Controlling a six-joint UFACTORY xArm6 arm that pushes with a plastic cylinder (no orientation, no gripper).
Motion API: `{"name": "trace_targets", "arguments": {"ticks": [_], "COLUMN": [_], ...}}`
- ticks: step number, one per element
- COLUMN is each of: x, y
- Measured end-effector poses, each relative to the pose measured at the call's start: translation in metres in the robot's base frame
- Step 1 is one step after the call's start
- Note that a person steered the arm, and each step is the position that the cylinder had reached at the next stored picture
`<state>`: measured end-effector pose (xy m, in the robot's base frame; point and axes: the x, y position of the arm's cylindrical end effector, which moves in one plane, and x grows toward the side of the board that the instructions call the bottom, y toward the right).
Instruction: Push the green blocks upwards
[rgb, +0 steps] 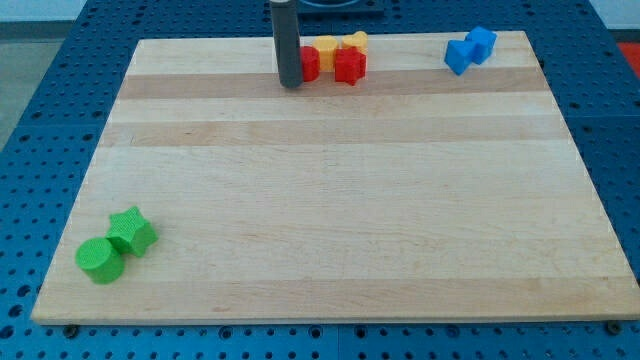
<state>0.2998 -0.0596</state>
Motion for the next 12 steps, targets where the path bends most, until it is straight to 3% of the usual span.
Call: {"name": "trace_targets", "arguments": {"ticks": [3, 7, 8, 10, 12], "x": [0.107, 0.298, 0.319, 0.318, 0.306], "y": [-0.027, -0.063, -0.086, -0.166, -0.196]}}
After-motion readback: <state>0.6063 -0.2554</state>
